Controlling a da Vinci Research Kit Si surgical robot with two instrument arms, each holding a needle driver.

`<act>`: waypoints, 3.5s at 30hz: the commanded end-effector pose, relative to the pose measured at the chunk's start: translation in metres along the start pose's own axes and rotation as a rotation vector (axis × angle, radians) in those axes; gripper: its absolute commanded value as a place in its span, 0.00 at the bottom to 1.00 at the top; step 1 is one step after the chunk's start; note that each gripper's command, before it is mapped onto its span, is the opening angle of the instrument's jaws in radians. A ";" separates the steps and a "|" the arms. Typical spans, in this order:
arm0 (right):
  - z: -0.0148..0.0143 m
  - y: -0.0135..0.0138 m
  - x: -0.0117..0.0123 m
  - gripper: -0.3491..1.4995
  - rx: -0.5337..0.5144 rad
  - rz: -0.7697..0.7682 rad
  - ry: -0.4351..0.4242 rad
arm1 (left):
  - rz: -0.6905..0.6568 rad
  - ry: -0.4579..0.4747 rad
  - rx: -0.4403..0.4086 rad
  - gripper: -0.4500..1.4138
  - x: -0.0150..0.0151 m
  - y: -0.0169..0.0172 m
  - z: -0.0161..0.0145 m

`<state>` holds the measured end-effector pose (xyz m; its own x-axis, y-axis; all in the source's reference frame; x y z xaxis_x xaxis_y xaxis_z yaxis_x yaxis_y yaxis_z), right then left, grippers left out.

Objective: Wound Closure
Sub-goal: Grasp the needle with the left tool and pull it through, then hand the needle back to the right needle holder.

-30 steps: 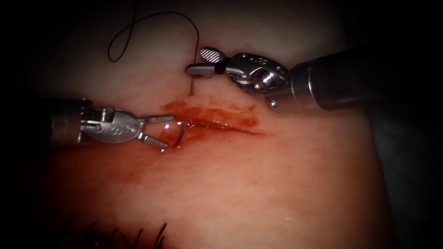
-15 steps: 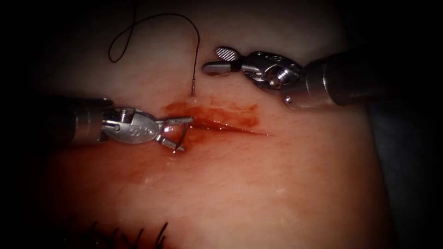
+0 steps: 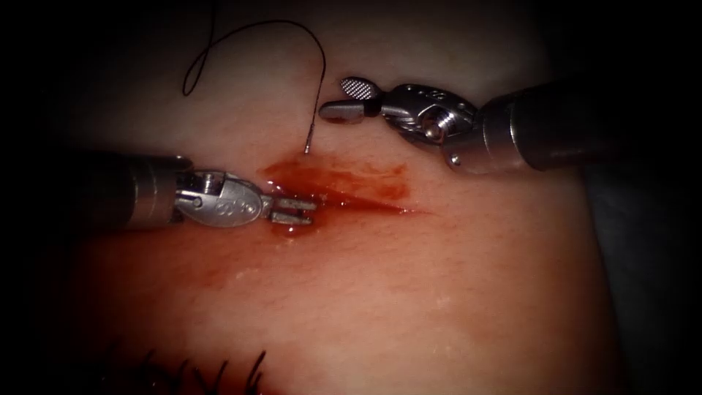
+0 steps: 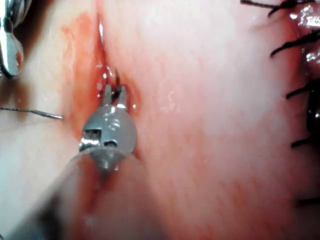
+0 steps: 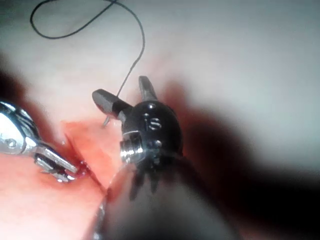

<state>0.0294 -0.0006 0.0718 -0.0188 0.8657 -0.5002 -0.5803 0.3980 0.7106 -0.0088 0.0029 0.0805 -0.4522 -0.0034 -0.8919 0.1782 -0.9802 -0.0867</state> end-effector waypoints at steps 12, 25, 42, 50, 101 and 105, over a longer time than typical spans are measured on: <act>0.0001 0.0000 -0.0003 0.52 0.033 -0.425 -0.100 | -0.615 0.253 -0.142 0.00 0.0008 -0.0004 -0.0034; -0.0001 -0.0006 -0.0013 0.68 0.072 -0.495 -0.131 | -0.852 0.399 -0.319 0.00 0.0047 -0.0002 -0.0062; -0.0002 -0.0005 -0.0023 0.47 0.062 -0.232 -0.185 | -0.466 0.525 -0.194 0.00 0.0117 -0.0003 -0.0108; -0.0002 -0.0005 -0.0022 0.42 0.052 -0.066 -0.194 | -0.219 0.583 -0.001 0.00 0.0137 -0.0035 -0.0127; -0.0013 -0.0023 -0.0014 0.85 0.143 0.311 -0.175 | 0.263 0.366 0.146 0.00 0.0104 -0.0032 -0.0077; -0.0014 -0.0034 -0.0014 0.86 0.264 0.385 -0.162 | 0.295 0.320 0.149 0.00 0.0099 -0.0015 -0.0070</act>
<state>0.0295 -0.0036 0.0690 -0.0515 0.9936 -0.1010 -0.3208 0.0793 0.9438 -0.0069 0.0053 0.0683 -0.1191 -0.2548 -0.9596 0.1137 -0.9636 0.2418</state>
